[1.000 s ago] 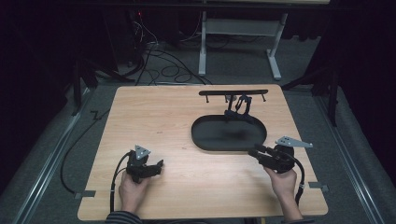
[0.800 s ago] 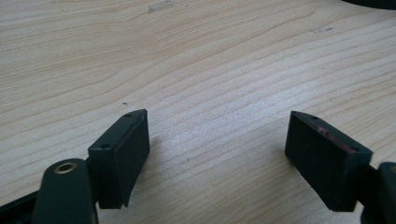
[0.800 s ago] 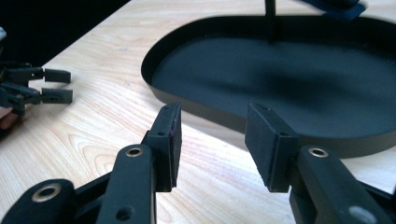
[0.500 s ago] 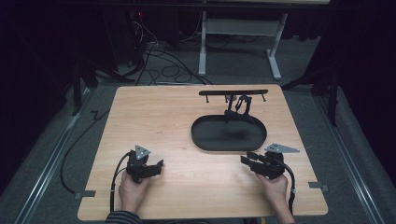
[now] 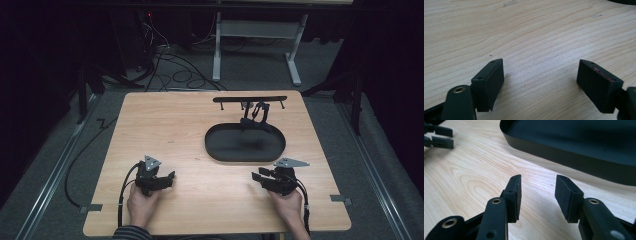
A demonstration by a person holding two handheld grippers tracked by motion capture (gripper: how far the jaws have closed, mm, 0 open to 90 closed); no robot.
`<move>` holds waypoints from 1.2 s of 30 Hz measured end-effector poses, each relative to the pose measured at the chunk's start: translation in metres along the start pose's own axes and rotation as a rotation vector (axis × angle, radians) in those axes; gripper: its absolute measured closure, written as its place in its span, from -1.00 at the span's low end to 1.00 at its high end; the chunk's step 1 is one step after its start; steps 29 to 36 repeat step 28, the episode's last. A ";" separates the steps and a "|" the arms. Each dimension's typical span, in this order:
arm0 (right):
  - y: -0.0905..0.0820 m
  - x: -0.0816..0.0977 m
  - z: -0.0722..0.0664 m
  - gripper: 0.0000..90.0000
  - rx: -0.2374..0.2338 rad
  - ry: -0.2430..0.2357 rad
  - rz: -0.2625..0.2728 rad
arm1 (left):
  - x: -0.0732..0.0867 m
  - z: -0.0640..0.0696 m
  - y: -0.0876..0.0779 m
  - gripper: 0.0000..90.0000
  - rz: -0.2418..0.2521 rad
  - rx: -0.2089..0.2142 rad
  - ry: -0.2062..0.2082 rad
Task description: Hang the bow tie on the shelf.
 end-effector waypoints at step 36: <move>0.019 0.005 -0.011 -0.02 0.195 -0.182 -0.088 | 0.000 0.000 0.000 -0.50 0.001 -0.001 0.000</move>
Point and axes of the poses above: each handheld gripper's, and its own axes: y roughly forward along the jaws, x roughly out of its underside, z roughly to its right, the point moved 5 cm from there along y, roughly forward along the jaws, and after that the axes turned 11 degrees about -z, right-handed, at the moved point
